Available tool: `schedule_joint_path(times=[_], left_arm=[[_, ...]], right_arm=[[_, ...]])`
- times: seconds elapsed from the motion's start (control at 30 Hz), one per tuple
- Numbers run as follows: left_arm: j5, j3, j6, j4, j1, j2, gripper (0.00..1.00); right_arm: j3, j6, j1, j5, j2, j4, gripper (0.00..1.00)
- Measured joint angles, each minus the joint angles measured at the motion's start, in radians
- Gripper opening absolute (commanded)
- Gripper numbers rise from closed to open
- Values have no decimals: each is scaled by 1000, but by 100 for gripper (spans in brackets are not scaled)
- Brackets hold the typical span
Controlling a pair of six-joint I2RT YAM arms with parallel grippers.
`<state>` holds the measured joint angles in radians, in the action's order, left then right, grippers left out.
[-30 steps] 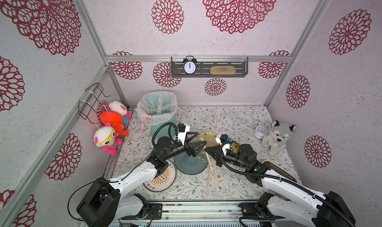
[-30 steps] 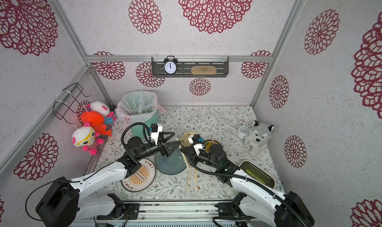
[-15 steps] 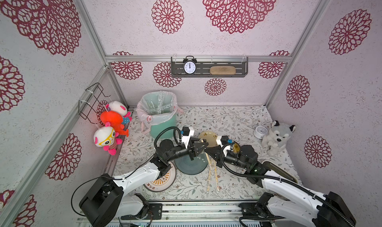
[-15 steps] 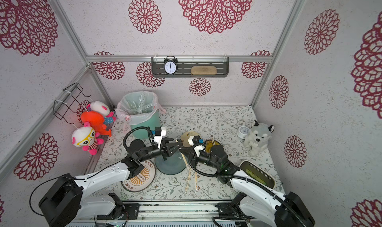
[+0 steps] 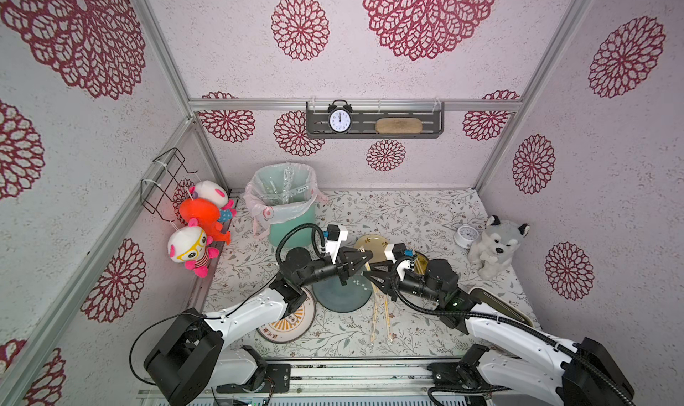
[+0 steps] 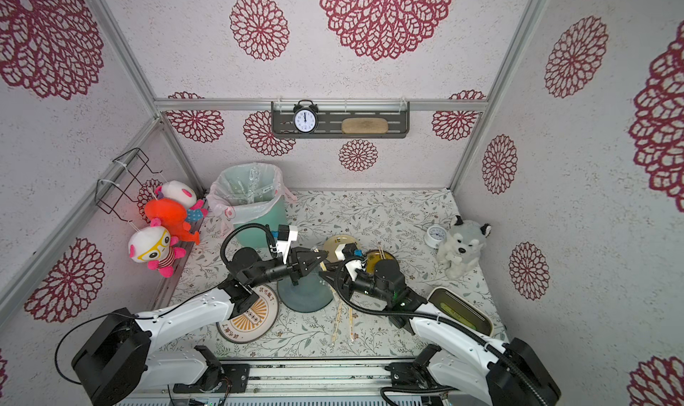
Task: Remove the packaging of disposable chopsticks
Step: Pick up the disposable chopsticks from the center of the board, then remove the packet bag from the disposable chopsticks.
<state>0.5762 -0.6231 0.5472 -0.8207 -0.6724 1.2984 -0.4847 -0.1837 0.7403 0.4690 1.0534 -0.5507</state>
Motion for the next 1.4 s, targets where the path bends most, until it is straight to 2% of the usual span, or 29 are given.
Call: schedule_joint_path(times=[0.3, 0.5, 0.63, 0.87, 1.03, 1.07, 1.13, 1.17, 1.2, 1.3, 1.4], left_arm=[[-8, -76, -57, 161, 12, -101, 0], [0, -76, -79, 220, 12, -108, 0], [8, -76, -84, 227, 14, -108, 0], [13, -76, -86, 245, 18, -108, 0], [14, -76, -85, 245, 18, -109, 0], [14, -76, -85, 243, 18, -109, 4], [16, -76, -87, 240, 19, -109, 57], [20, -75, -88, 236, 19, -109, 69], [23, -73, -88, 227, 19, -109, 76], [29, -44, -80, 187, 29, -124, 78], [53, -26, -63, 156, 55, -143, 69]], right_arm=[[105, -1, 0, -12, -41, 3, 33], [136, 0, 0, -11, -71, -3, 22], [136, -2, 0, 7, -71, -11, 19], [135, 8, 5, 38, -51, -21, 1], [135, 8, 4, 42, -49, -28, 0], [135, 8, 4, 42, -46, -34, 0], [138, 6, 4, 43, -39, -51, 0], [144, 3, 4, 42, -35, -68, 0], [152, -2, 3, 40, -34, -84, 0], [183, -13, -1, 39, -31, -126, 0], [209, -20, -1, 42, -31, -156, 0]])
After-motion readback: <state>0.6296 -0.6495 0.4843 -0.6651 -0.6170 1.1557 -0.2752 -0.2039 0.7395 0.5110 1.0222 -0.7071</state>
